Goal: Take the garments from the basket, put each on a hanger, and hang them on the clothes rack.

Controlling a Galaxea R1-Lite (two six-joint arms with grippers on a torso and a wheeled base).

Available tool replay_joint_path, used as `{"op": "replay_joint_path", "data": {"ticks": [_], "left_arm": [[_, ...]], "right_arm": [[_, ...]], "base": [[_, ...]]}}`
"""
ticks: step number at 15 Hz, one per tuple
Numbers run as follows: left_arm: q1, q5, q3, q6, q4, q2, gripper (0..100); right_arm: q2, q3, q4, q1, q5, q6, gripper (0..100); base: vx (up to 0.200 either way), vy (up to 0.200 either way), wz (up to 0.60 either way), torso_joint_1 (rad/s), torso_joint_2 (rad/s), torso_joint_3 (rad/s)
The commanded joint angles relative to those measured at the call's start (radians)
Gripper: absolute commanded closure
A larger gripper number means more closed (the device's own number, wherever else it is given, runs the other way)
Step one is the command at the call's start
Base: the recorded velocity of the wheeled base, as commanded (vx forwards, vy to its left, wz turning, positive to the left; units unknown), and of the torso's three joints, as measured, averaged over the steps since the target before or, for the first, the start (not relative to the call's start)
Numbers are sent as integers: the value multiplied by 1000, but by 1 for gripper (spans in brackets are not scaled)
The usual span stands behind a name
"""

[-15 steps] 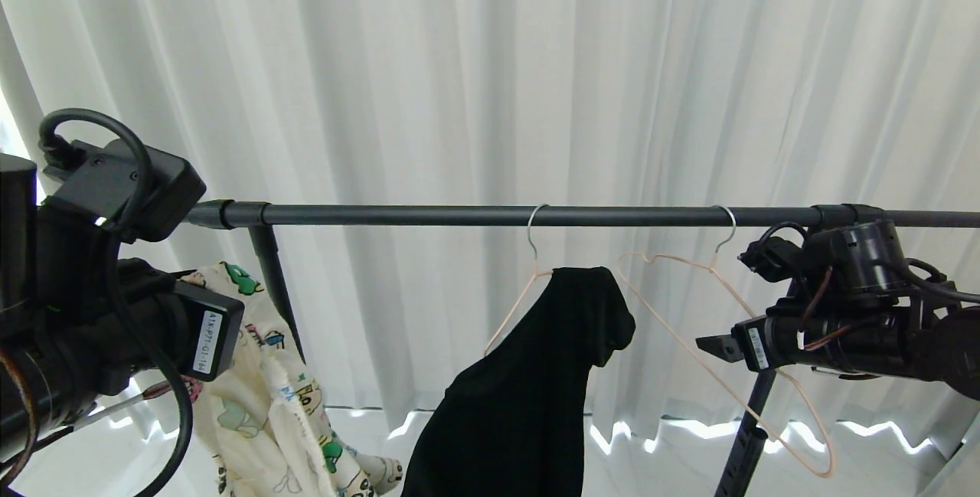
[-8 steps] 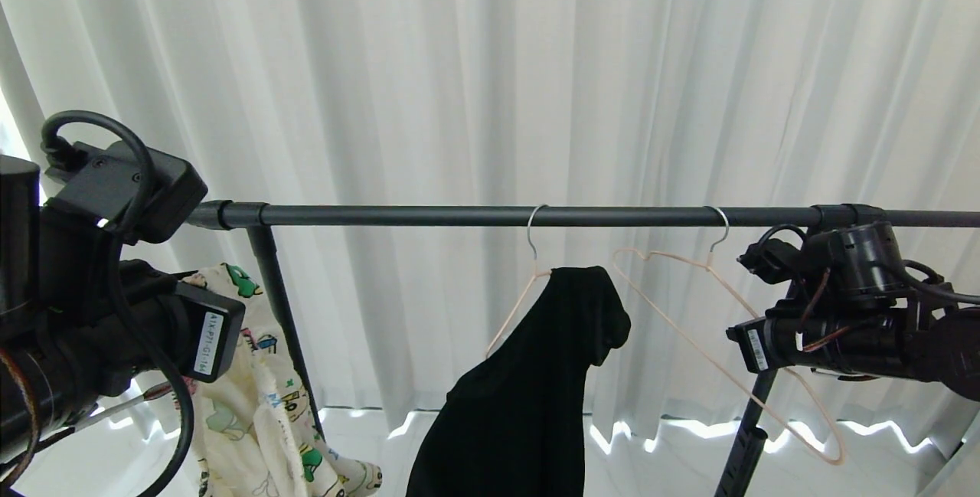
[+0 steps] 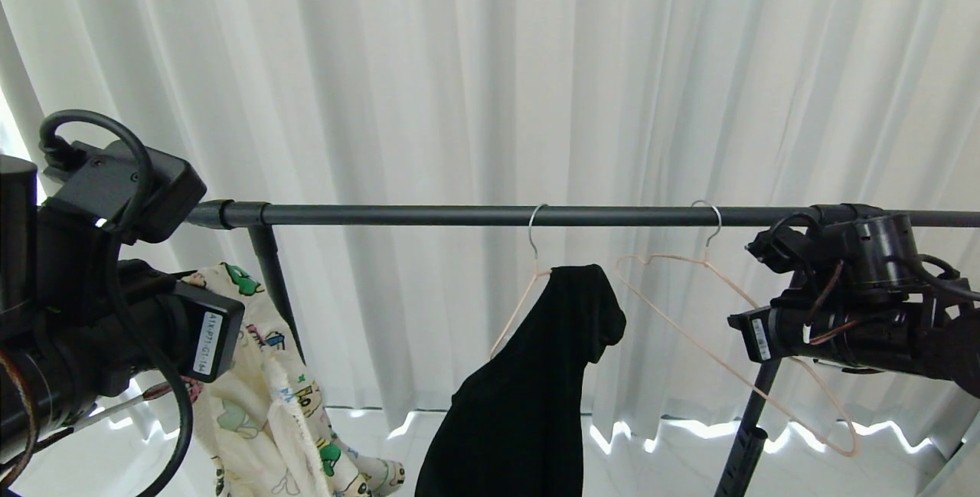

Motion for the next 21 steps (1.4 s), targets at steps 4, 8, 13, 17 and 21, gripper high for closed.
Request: {"op": "replay_joint_path", "data": {"ticks": [4, 8, 13, 17, 21], "left_arm": [[-2, 0, 0, -1, -1, -2, 100], [-3, 0, 0, 1, -1, -5, 100], [-3, 0, -1, 1, -1, -11, 100], [-3, 0, 19, 2, -1, -40, 100], [6, 0, 17, 2, -1, -26, 100]], "right_arm": [[-90, 49, -76, 0, -3, 1, 100], [-150, 179, -205, 8, -3, 1, 100], [-133, 240, -388, 9, -5, -1, 100], [-117, 242, -483, 9, -13, -1, 100], [-232, 311, -486, 39, -62, 7, 100]], "base": [[0, 0, 0, 0, 0, 0], [0, 0, 0, 0, 0, 0], [0, 0, 0, 0, 0, 0], [0, 0, 0, 0, 0, 0], [0, 0, 0, 0, 0, 0]]}}
